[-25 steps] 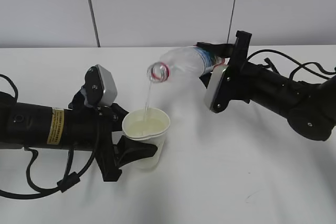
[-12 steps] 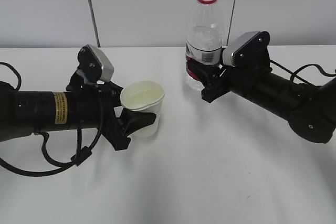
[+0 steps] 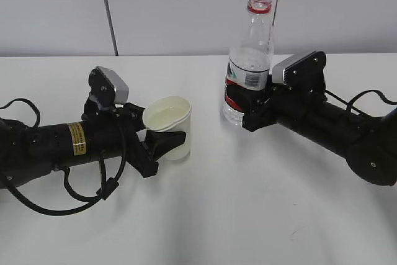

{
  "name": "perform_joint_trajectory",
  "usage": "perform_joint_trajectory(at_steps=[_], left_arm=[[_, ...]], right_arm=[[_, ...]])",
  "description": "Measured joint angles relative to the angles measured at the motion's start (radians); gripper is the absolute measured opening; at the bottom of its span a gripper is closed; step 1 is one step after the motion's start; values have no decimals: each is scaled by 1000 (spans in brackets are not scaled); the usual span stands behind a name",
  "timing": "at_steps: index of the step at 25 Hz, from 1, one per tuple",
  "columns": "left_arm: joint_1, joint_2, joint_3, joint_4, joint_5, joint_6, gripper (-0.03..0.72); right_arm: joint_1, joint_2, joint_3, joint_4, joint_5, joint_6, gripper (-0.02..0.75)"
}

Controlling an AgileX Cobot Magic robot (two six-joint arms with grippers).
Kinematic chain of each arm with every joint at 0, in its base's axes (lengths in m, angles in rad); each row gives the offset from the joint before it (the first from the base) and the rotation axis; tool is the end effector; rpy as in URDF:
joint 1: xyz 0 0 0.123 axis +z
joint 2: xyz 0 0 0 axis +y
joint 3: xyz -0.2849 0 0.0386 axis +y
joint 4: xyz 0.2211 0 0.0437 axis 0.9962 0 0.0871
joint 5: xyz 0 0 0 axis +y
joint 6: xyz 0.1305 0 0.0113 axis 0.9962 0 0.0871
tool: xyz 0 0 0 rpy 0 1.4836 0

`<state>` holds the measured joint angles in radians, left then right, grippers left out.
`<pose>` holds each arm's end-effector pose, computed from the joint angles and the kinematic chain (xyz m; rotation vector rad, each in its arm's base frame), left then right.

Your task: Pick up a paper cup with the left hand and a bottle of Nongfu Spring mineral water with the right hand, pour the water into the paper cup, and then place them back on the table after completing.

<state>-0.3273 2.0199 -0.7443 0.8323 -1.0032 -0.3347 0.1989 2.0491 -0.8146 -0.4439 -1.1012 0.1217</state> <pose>0.3145 -0.1930 0.1264 0.9197 1.6964 -0.7376 0.3823 0.1282 0.1531 -0.5324 1.5812 0.4078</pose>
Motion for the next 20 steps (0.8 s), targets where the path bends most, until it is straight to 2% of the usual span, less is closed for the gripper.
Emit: perform_joint_trajectory(at_steps=[20], left_arm=[[0, 83, -3, -61, -55, 51, 419]], right_arm=[[0, 40, 113, 6, -2, -11, 419]])
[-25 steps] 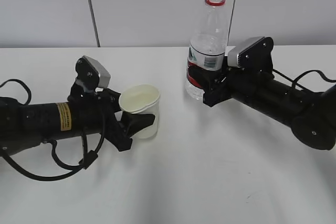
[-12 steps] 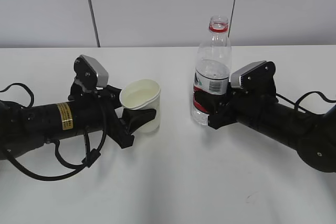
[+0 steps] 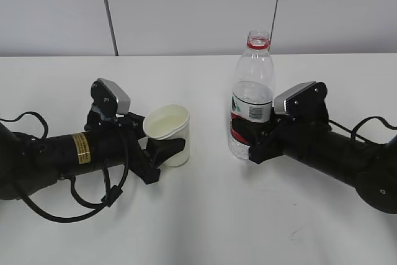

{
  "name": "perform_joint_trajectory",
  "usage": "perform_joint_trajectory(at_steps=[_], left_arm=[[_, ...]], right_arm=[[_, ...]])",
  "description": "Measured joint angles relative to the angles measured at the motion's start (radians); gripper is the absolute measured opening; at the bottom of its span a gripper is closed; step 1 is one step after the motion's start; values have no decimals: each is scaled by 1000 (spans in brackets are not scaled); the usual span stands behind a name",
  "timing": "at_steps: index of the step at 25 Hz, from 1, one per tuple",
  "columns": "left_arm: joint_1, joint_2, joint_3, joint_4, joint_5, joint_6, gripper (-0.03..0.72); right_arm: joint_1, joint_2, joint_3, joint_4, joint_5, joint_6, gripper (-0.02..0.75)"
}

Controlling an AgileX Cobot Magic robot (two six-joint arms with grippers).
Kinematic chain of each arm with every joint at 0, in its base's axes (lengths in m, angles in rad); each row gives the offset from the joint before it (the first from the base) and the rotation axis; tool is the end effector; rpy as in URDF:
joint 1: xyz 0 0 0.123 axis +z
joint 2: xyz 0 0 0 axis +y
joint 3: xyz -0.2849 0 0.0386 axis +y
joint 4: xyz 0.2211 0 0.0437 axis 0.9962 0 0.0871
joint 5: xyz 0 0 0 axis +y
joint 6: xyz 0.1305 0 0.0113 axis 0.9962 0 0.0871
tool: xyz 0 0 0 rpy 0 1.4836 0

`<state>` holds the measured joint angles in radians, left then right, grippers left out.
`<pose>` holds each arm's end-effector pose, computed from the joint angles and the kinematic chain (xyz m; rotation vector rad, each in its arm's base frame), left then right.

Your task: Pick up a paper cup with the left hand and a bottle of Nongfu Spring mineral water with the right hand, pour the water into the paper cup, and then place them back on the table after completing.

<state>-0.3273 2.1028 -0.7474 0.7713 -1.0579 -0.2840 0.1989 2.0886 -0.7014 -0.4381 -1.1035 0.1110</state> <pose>0.3201 -0.1926 0.1052 0.8778 1.7128 -0.7395 0.3585 0.1228 0.1134 -0.5375 1.7287 0.4231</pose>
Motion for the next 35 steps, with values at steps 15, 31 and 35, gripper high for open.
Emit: perform_joint_trajectory(at_steps=[15, 31, 35], left_arm=[[0, 8, -7, -2, 52, 0, 433], [6, -95, 111, -41, 137, 0, 618], [7, -154, 146, -58, 215, 0, 610]], right_arm=[[0, 16, 0, 0, -12, -4, 442], [0, -52, 166, 103, -37, -74, 631], [0, -100, 240, 192, -37, -111, 629]])
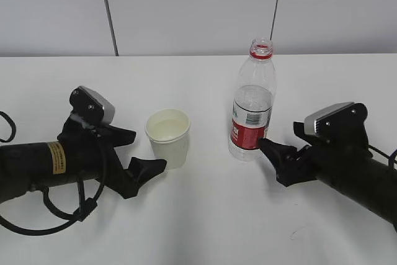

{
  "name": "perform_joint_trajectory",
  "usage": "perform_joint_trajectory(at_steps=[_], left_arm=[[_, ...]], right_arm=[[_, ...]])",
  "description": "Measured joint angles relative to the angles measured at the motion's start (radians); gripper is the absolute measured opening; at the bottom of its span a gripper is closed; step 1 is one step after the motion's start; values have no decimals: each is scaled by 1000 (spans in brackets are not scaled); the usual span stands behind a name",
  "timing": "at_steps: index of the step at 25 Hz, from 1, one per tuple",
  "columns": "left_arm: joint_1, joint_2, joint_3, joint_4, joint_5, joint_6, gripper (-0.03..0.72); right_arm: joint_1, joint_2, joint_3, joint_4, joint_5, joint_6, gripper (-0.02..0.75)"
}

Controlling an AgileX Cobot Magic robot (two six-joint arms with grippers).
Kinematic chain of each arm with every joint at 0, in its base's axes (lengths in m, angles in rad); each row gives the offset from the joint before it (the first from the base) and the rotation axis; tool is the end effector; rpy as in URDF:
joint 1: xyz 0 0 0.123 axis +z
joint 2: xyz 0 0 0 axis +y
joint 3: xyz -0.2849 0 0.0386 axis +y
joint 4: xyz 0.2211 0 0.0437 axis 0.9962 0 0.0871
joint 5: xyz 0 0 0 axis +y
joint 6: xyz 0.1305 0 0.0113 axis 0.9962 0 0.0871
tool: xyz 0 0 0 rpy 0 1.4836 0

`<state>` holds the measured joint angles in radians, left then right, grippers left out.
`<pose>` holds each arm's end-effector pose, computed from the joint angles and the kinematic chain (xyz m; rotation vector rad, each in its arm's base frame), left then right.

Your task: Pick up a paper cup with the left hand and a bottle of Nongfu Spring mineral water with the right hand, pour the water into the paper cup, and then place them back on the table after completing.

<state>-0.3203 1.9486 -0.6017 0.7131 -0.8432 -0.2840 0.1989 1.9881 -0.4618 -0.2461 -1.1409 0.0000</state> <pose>0.2928 -0.1645 0.1073 0.8636 1.9170 -0.5900 0.3137 0.0928 0.1098 -0.4350 1.8310 0.2748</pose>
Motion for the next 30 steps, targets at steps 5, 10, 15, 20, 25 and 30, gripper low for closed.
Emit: perform_joint_trajectory(at_steps=[5, 10, 15, 20, 25, 30], left_arm=[[11, -65, 7, -49, 132, 0, 601], [87, -81, 8, -83, 188, 0, 586], [181, -103, 8, -145, 182, 0, 585], [249, -109, 8, -191, 182, 0, 584], [264, -125, -66, -225, 391, 0, 584], [264, -157, -184, -258, 738, 0, 584]], right_arm=[[0, -10, 39, 155, -2, -10, 617], [-33, -13, 39, 286, -2, 6, 601], [-114, -13, 19, 317, -2, 41, 597], [-166, -13, -31, 323, -2, 55, 596], [-176, -28, -109, 325, 138, 67, 594], [-176, -113, -203, 325, 442, 90, 594]])
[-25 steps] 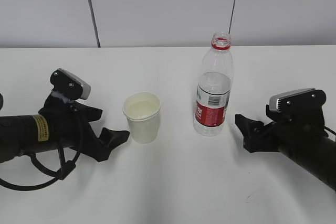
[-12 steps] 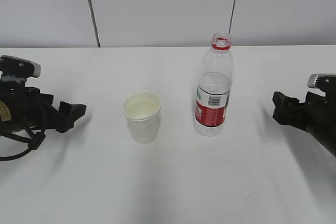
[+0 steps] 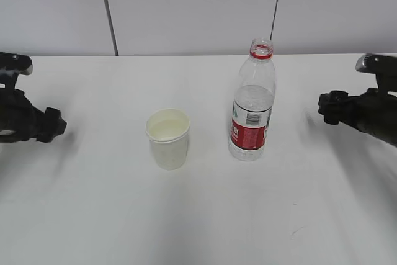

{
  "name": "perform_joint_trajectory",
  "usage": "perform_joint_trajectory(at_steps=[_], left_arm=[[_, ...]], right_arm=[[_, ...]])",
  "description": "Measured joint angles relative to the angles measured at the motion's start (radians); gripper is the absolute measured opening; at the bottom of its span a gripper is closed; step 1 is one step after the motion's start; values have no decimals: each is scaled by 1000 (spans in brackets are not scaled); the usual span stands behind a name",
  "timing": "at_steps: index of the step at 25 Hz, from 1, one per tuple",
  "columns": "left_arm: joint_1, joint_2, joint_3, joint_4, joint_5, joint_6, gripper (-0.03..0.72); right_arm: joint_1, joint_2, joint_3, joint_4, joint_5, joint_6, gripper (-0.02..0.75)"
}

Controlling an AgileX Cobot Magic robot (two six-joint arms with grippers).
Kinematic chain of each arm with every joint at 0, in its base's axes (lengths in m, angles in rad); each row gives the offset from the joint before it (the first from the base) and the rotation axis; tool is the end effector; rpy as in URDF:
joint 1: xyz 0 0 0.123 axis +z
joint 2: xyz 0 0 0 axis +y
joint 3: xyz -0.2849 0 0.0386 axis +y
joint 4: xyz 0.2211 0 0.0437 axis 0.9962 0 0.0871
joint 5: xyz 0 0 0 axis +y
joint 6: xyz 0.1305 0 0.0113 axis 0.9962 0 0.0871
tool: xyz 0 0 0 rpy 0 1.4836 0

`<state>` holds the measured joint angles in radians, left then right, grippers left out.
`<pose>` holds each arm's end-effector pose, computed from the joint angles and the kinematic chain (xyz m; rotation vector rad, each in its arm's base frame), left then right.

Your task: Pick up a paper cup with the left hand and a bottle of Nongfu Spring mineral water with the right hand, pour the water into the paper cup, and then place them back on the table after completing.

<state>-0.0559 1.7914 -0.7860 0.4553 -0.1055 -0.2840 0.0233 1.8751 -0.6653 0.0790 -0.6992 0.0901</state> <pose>0.3434 -0.0252 0.1332 0.2902 2.3754 -0.0023 0.3604 0.0017 0.1378 0.1596 1.9893 0.0613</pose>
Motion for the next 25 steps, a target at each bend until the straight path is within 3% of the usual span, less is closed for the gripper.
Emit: perform_joint_trajectory(at_steps=[12, 18, 25], left_arm=[[0, -20, -269, -80, 726, 18, 584], [0, -20, -356, -298, 912, 260, 584], [0, -46, -413, -419, 1062, 384, 584]], right_arm=[[-32, -149, -350, -62, 976, -2, 590], [-32, -149, -520, -67, 1370, -90, 589], [-32, -149, -641, -69, 1637, -140, 589]])
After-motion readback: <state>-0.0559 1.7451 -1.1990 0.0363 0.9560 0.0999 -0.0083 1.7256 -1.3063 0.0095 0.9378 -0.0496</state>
